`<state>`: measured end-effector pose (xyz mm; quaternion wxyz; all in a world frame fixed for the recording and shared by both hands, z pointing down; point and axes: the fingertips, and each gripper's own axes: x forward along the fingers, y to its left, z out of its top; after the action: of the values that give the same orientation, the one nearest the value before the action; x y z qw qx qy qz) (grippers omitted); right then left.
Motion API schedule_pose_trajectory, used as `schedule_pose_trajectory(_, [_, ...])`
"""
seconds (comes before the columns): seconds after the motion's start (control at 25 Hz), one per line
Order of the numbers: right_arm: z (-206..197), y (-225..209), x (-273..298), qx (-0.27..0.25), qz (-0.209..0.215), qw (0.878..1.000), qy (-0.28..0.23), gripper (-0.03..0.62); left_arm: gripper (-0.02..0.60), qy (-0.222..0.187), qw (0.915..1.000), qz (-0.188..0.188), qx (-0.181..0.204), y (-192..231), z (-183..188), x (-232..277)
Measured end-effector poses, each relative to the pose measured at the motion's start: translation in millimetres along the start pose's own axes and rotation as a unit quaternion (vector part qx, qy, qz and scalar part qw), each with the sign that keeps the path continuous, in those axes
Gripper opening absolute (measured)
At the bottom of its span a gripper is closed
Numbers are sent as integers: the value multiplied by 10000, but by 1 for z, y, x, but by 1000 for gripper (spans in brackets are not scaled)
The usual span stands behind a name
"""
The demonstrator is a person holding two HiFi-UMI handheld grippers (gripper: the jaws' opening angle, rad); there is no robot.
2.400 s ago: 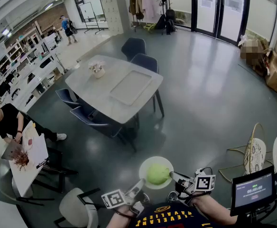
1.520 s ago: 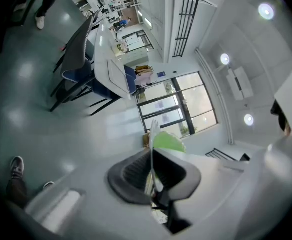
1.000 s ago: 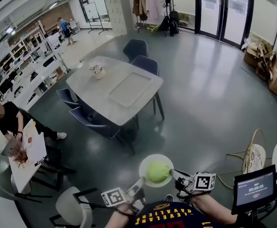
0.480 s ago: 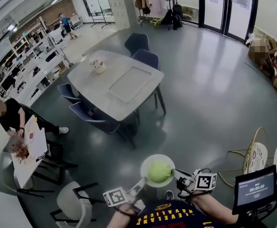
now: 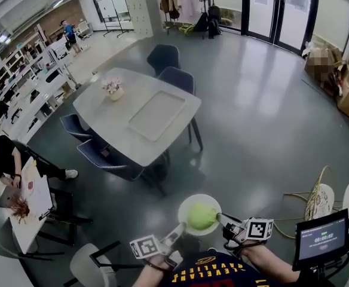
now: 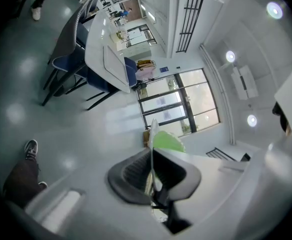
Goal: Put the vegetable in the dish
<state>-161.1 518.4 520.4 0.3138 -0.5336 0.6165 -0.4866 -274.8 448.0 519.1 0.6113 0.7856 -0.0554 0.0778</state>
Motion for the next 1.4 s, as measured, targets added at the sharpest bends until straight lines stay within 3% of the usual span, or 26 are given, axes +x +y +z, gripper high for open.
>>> schedule_pose_trajectory(0.12, [18,3,30,7,102,9998,-149,28,12,78,9998,-173,-30,3,33,13])
schedule_pose_trajectory(0.32, [46,0,69,-110,-216,9994,-265,28,12,263,9991,-275,165,10,87,29])
schedule_pose_trajectory(0.52, [69,0,111,-183,-381,9987,-299,28,12,331,9987,-391,70,23,132,41])
schedule_pose_trajectory(0.72, [79,4,141,-187,-536,9980,-271,26,14,405,9985,-379,13,32,166,41])
schedule_pose_trajectory(0.88, [106,-12,157,-203,-515,9982,-230,26,14,373,9983,-454,-28,41,184,69])
schedule_pose_trajectory(1.24, [135,-10,209,7,-159,9998,81,25,12,-136,9992,-283,-233,40,230,74])
schedule_pose_trajectory(1.4, [194,-28,238,-106,120,9990,410,25,14,-599,9967,-314,-446,35,262,123])
